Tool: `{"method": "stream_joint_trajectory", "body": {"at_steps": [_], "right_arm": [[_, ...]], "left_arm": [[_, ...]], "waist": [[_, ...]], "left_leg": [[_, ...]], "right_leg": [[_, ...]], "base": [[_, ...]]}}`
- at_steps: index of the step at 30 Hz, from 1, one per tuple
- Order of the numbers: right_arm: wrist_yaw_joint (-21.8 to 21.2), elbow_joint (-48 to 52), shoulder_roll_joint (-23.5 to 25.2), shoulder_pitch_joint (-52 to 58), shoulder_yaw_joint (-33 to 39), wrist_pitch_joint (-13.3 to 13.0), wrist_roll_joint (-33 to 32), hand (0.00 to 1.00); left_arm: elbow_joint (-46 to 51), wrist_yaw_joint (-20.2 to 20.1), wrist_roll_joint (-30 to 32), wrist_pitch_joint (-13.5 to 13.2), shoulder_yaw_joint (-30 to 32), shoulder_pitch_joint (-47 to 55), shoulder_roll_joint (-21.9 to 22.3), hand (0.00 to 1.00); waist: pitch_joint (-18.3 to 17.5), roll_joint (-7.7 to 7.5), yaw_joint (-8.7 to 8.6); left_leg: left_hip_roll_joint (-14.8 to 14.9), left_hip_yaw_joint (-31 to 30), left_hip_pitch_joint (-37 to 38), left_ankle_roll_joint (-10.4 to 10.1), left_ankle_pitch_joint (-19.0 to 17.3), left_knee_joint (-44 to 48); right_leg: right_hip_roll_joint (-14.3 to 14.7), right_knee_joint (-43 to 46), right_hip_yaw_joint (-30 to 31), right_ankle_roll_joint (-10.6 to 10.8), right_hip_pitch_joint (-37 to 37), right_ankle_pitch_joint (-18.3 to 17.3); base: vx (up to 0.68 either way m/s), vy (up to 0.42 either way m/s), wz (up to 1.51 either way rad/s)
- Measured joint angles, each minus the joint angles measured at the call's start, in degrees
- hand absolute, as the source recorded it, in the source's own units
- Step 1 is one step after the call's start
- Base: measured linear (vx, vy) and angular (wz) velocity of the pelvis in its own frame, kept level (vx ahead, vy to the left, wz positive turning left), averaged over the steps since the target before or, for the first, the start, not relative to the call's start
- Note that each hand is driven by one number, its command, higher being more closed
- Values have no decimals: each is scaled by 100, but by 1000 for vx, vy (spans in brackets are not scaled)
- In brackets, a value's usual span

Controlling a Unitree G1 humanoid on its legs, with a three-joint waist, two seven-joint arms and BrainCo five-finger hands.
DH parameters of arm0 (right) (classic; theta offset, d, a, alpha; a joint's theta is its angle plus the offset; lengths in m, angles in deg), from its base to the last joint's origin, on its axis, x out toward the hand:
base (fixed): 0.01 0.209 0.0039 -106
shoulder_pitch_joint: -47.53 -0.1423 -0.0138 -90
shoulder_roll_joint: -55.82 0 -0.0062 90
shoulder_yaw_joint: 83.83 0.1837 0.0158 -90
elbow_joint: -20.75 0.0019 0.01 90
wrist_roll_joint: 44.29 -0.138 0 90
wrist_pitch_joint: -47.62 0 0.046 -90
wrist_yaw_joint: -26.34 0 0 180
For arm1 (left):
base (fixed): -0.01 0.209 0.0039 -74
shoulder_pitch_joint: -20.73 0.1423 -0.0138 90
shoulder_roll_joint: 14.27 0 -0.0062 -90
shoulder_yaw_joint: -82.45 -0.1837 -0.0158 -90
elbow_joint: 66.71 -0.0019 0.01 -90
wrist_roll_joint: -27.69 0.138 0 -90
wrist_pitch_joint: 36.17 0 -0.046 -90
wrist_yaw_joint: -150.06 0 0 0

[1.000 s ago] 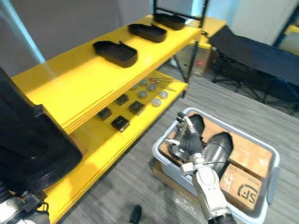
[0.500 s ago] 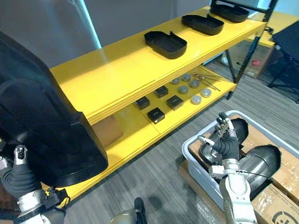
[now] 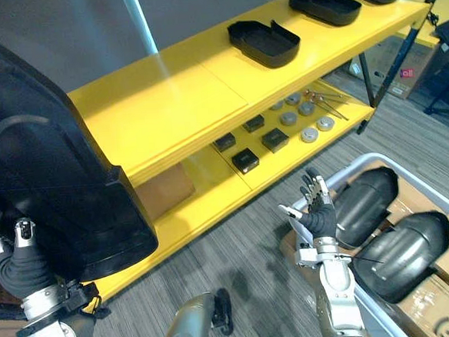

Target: Walk over and take plastic housings, then place them on the shelf

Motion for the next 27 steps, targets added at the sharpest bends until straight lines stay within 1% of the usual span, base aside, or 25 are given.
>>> {"method": "stream_joint_trajectory", "body": {"at_steps": [1,2,3,4,5,6,7,8,9,10,11,12,13,14,15,16,17,18,19,20,21,23,25,27], "right_arm": [[-6,-1,53,0,-3,-93,2,0],[-9,7,67,-8,-2,-154,4,0],[-10,31,67,-9,0,-238,4,0],[-11,38,56,-7,9,-278,7,0],[-10,44,45,-20,10,-307,11,0],[-5,73,-1,-55,17,-350,13,0],[3,89,-56,-102,35,-353,12,0],[10,91,-82,-111,67,-353,13,0],[28,90,-110,-110,232,-354,12,0],[38,89,-115,-106,305,-354,14,0],[60,89,-116,-102,387,-354,19,0],[111,90,-127,-97,452,-361,27,0],[130,93,-149,-122,489,-405,27,0],[144,116,-164,-153,517,-427,43,0],[169,199,-205,-257,571,-433,119,0],[271,257,-274,-365,631,-434,283,0],[314,261,-335,-418,698,-433,321,0],[457,312,-424,-434,911,-443,396,0],[647,314,-511,-440,1119,-464,408,0],[740,312,-537,-453,1245,-464,439,0],[847,337,-546,-469,1351,-469,449,0],[851,585,-526,-383,1375,-511,442,0],[767,876,-482,-336,1382,-608,439,0],[669,1083,-435,-293,1381,-609,432,0]], "left_arm": [[1,61,91,12,126,-11,-161,100],[-1,106,134,33,138,-20,-212,100],[-18,148,162,71,178,-38,-252,100],[-42,232,168,96,185,-48,-255,100],[-42,250,163,100,177,-55,-255,100],[-43,280,152,116,166,-121,-264,100],[-74,331,131,129,146,-246,-338,100],[-121,364,123,134,105,-336,-408,100],[-355,372,108,150,11,-578,-531,100],[-447,375,106,160,-32,-683,-551,100],[-519,396,106,200,-83,-721,-555,100],[-538,438,116,238,-157,-664,-548,100],[-536,449,122,238,-191,-585,-540,100],[-536,446,121,237,-191,-572,-539,100],[-535,443,121,234,-187,-579,-538,100],[-554,439,118,232,-186,-588,-513,100],[-580,429,118,232,-220,-602,-458,100],[-614,347,110,212,-335,-663,-415,100],[-697,225,112,165,-493,-791,-410,100],[-738,189,115,160,-574,-867,-402,100],[-745,124,115,155,-654,-913,-365,100],[-727,48,117,131,-723,-972,-350,100],[-703,-41,106,115,-724,-1053,-365,100],[-702,-199,10,118,-754,-1155,-371,100]], "waist": [[0,-12,-37],[-12,-32,-51],[-15,-38,-71],[-25,-51,-69],[-28,-54,-74],[-39,-60,-79],[-71,-83,-96],[-125,-133,-140],[-170,-80,-261],[-168,-70,-279],[-183,-63,-287],[-299,-61,-301],[-509,-75,-289],[-601,-96,-269],[-670,-121,-241],[-716,-145,-260],[-736,-59,-269],[-818,45,-362],[-834,121,-469],[-853,190,-462],[-838,195,-452],[-843,199,-517],[-825,160,-545],[-805,102,-566]], "left_leg": [[-15,-142,118,6,2,-228],[-17,-217,196,22,30,-336],[-28,-346,414,22,108,-543],[-93,-413,692,13,118,-772],[-127,-426,801,20,123,-864],[-213,-460,945,26,126,-976],[-350,-559,1003,47,128,-1046],[-429,-671,1000,58,118,-1050],[-613,-987,1049,62,117,-1073],[-684,-1104,1135,64,118,-1110],[-745,-1194,1268,63,117,-1177],[-802,-1366,1403,58,115,-1278],[-798,-1430,1415,38,103,-1360],[-794,-1461,1419,18,92,-1386],[-786,-1577,1463,-82,33,-1392],[-742,-1509,1479,-233,-65,-1363],[-626,-1432,1426,-337,-118,-1301],[-311,-833,1268,-477,-319,-1201],[76,-265,1194,-494,-219,-1287],[135,-146,1258,-548,-116,-1442],[101,-112,1501,-547,42,-1796],[100,-88,1719,-526,91,-1970],[87,17,1767,-522,93,-2011],[75,108,1790,-522,93,-2018]], "right_leg": [[229,414,364,307,-375,-138],[362,510,466,494,-538,-384],[635,410,535,676,-704,-761],[840,1,518,789,-794,-1021],[918,-245,526,827,-846,-1093],[1063,-856,622,853,-1004,-1121],[1198,-1444,943,893,-1200,-1096],[1265,-1683,1127,907,-1285,-1087],[1377,-2024,1632,1012,-1444,-1024],[1401,-2085,1794,1052,-1454,-999],[1402,-2110,1924,1061,-1449,-992],[1396,-2204,1933,1055,-1412,-971],[1410,-2427,1882,1133,-1405,-910],[1414,-2580,1851,1126,-1382,-866],[1425,-2969,1736,1032,-1207,-549],[1424,-3342,1574,1073,-933,-239],[1483,-3502,1423,1059,-810,-200],[1517,-3743,1089,1009,-661,-136],[1595,-3796,821,992,-588,-146],[1606,-3802,803,985,-559,-150],[1601,-3844,810,983,-459,-148],[1628,-3920,829,976,-312,-152],[1630,-4000,892,976,-300,-152],[1634,-4069,1009,976,-303,-152]], "base": [[201,171,42],[261,203,49],[277,187,39],[289,176,37],[290,145,37],[275,110,44],[261,91,59],[302,44,112],[262,-2,114],[323,-55,121],[273,-114,87],[321,-169,96],[270,-164,80],[275,-190,65],[259,-224,59],[240,-234,61],[180,-215,88],[149,-229,114],[130,-212,112],[105,-160,63],[82,-56,11],[89,-26,-8],[47,15,-24],[13,26,-30]]}}
